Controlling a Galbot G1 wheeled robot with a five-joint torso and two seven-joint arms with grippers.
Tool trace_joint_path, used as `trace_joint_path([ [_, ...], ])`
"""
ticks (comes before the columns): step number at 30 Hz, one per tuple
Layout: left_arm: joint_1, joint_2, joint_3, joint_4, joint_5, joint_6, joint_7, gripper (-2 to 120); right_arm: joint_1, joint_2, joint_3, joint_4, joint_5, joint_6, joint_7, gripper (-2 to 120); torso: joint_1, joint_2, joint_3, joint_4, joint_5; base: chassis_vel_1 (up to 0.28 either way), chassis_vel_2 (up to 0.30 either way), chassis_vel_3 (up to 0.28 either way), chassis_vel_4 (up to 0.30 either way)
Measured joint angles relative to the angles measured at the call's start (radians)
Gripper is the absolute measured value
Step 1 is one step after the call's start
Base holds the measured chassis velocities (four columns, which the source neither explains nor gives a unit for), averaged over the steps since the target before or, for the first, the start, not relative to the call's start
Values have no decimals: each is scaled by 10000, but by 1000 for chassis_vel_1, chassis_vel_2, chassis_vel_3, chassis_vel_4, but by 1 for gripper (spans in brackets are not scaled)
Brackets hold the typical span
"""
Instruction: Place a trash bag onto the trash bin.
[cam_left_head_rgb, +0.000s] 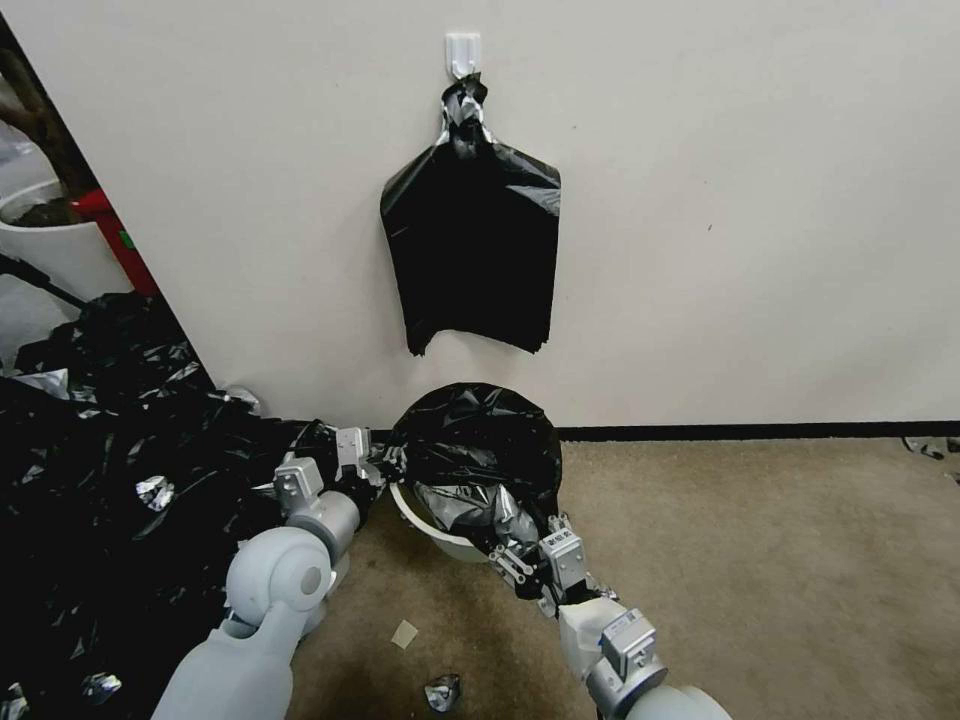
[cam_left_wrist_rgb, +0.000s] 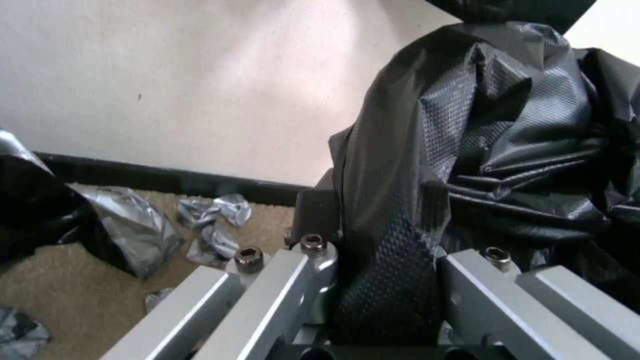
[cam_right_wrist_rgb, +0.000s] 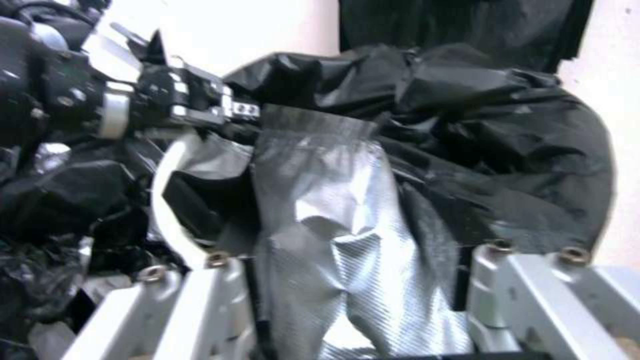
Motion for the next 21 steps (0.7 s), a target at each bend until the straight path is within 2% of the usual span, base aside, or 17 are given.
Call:
trace_joint_path([
  [4, -10, -36, 19, 0, -1, 2, -16, 7, -19, 36, -6, -128, -1, 323, -208, 37, 0, 0, 0, 0, 0, 0, 0, 0, 0],
  [6, -12, -80, 40, 5, -5, 1, -26, 7, 10, 95, -8, -486, 97, 1150, -643, 24, 0, 0, 0, 0, 0, 0, 0, 0, 0],
  [7, -12, -80, 40, 5, -5, 1, -26, 7, 10, 95, -8, -486, 97, 1150, -643, 24, 0, 0, 0, 0, 0, 0, 0, 0, 0],
  [9, 7, -102, 53, 11, -9, 1, -36, 7, 112, 144, 11, -968, 338, 2322, -1391, 14, 0, 1, 0, 0, 0, 0, 0, 0, 0],
  [10, 7, -102, 53, 11, -9, 1, -36, 7, 112, 144, 11, -968, 338, 2322, -1391, 14, 0, 1, 0, 0, 0, 0, 0, 0, 0],
  [11, 15, -107, 54, 11, -10, 1, -46, 7, 154, 157, 26, -1176, 458, 2732, -1839, 9, 0, 0, 0, 0, 1, 0, 0, 0, 0],
  [12, 23, -110, 54, 2, -33, 2, -71, 7, 231, 182, 41, -1522, 623, 3313, -2726, 3, 0, 0, 0, -1, 0, 0, 0, 0, 0],
  [13, 23, -110, 54, 2, -33, 2, -71, 7, 231, 182, 41, -1522, 623, 3313, -2726, 3, 0, 0, 0, -1, 0, 0, 0, 0, 0],
  [16, 20, -111, 6, -161, -491, 108, -295, 7, 472, 301, 94, -2229, 664, 4142, -4613, 0, 0, 0, 0, 0, 0, 0, 0, 0, 0],
  [21, 96, -134, -45, -510, -1232, 417, -495, 7, 904, 582, 258, -2894, 33, 4277, -5254, 0, 0, 1, 0, -1, 1, 0, 0, 0, 0],
])
